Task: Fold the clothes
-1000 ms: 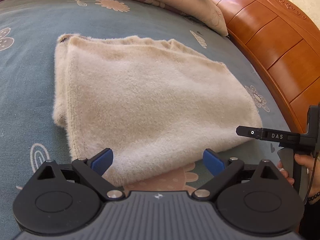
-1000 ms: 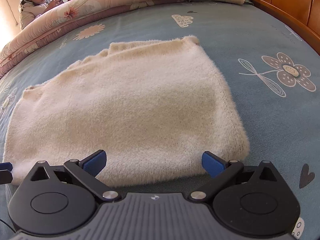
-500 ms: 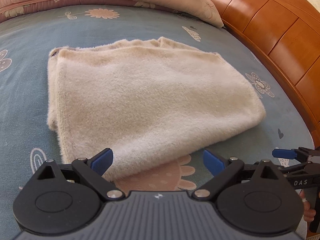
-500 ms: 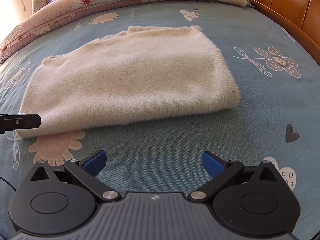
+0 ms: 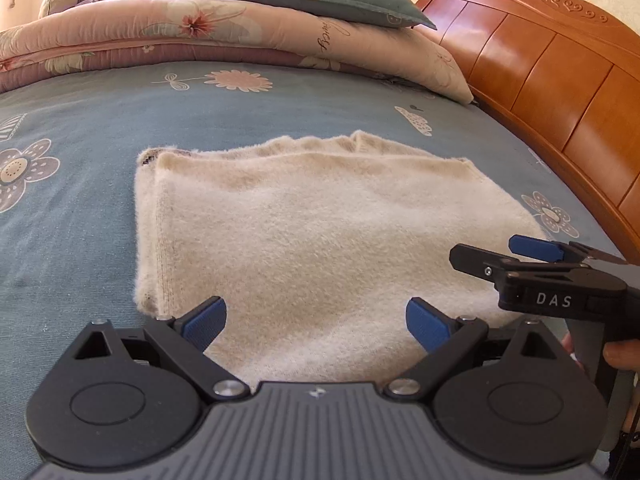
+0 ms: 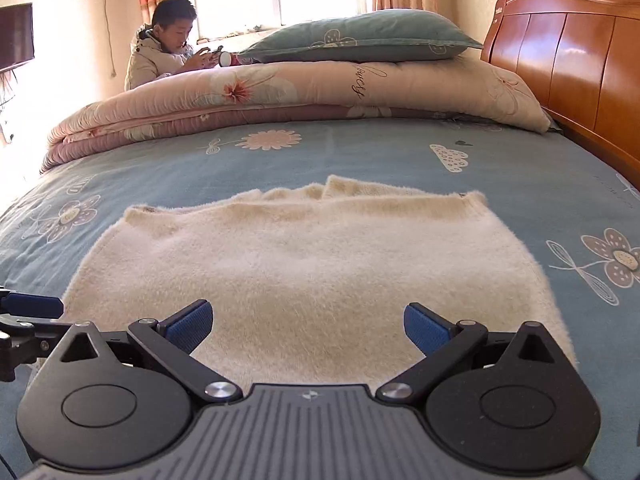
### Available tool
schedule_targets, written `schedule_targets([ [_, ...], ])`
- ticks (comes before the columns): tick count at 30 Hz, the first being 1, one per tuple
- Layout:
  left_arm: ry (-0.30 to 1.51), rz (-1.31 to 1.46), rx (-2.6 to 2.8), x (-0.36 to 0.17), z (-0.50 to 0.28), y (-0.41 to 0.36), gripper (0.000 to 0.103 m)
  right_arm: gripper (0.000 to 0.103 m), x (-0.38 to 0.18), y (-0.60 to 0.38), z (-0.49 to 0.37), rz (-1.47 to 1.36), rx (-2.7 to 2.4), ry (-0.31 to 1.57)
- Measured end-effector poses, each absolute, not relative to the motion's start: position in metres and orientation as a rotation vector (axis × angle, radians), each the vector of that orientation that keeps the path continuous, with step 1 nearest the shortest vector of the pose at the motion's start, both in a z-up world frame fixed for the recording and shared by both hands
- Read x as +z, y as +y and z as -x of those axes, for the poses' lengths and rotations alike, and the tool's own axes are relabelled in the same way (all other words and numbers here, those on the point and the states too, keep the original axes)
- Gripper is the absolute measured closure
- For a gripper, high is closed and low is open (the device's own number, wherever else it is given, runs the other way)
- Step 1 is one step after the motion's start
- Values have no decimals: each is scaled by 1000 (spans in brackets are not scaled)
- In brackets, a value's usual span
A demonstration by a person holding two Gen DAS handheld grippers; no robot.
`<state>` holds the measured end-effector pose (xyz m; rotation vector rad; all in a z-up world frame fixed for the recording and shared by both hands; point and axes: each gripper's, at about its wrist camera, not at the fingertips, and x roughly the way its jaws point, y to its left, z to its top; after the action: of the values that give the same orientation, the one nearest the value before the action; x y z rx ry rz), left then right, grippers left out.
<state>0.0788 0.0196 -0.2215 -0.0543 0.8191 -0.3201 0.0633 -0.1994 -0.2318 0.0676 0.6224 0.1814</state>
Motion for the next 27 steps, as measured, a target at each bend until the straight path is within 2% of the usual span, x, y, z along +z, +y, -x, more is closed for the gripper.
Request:
schedule_targets([
  [6, 917, 57, -278, -242, -91, 15, 7, 0, -251, -202, -86, -57, 133, 742],
  [9, 876, 73, -281, -232, -87, 8, 7, 0, -244, -214, -86, -68, 109, 850],
  [13, 826, 75, -144, -200, -80, -12, 7, 0, -208, -232, -82, -9, 107, 949],
  [21, 961, -64, -193, -134, -88, -49, 5, 0, -136, -271, -92, -108, 189, 1061],
  [27, 966, 31, -157, -144, -108, -47, 5, 0, -131, -274, -99, -157, 258, 1100],
])
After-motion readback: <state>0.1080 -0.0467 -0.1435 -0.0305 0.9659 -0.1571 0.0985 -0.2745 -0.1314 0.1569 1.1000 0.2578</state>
